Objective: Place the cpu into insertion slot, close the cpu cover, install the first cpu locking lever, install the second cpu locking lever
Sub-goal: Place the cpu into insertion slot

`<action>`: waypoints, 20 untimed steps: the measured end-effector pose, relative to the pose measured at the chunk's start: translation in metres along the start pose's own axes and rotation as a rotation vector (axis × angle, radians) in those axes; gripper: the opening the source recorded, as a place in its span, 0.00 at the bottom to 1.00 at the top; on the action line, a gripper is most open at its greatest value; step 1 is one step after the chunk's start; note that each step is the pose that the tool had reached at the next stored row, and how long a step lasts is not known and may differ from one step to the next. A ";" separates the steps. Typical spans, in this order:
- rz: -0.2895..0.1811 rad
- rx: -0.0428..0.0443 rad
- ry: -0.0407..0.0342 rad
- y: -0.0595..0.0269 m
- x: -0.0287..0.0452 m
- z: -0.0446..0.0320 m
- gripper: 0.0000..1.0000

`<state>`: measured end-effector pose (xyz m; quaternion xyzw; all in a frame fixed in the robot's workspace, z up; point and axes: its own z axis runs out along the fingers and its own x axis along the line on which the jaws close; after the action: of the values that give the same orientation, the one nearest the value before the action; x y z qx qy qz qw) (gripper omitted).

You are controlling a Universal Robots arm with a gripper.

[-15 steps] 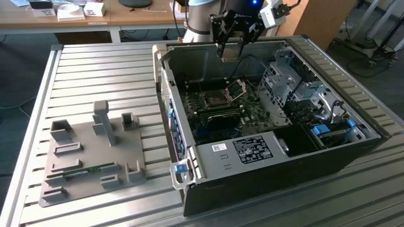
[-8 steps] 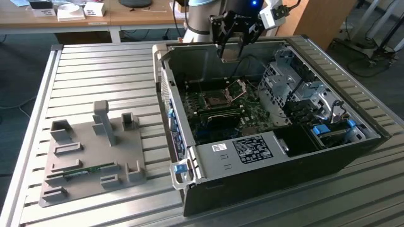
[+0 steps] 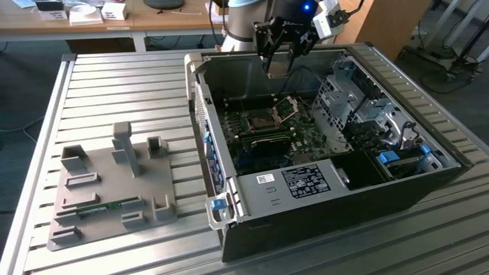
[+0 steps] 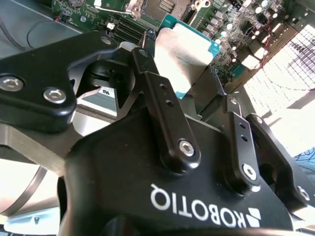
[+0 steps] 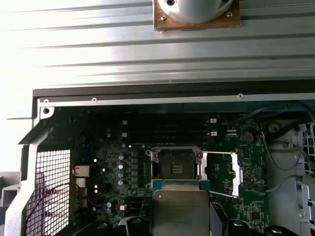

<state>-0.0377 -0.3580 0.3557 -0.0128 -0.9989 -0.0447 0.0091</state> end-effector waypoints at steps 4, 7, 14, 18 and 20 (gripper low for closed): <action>0.000 -0.0002 -0.0001 0.0000 0.0000 0.0002 0.54; 0.000 -0.0003 -0.0002 -0.0002 0.0000 0.0023 0.54; 0.000 -0.0003 -0.0001 -0.0011 -0.0002 0.0122 0.54; 0.000 -0.0001 -0.0001 -0.0013 -0.0003 0.0141 0.54; 0.000 0.0001 0.0000 -0.0013 -0.0003 0.0143 0.54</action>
<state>-0.0377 -0.3580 0.3414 -0.0128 -0.9989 -0.0447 0.0091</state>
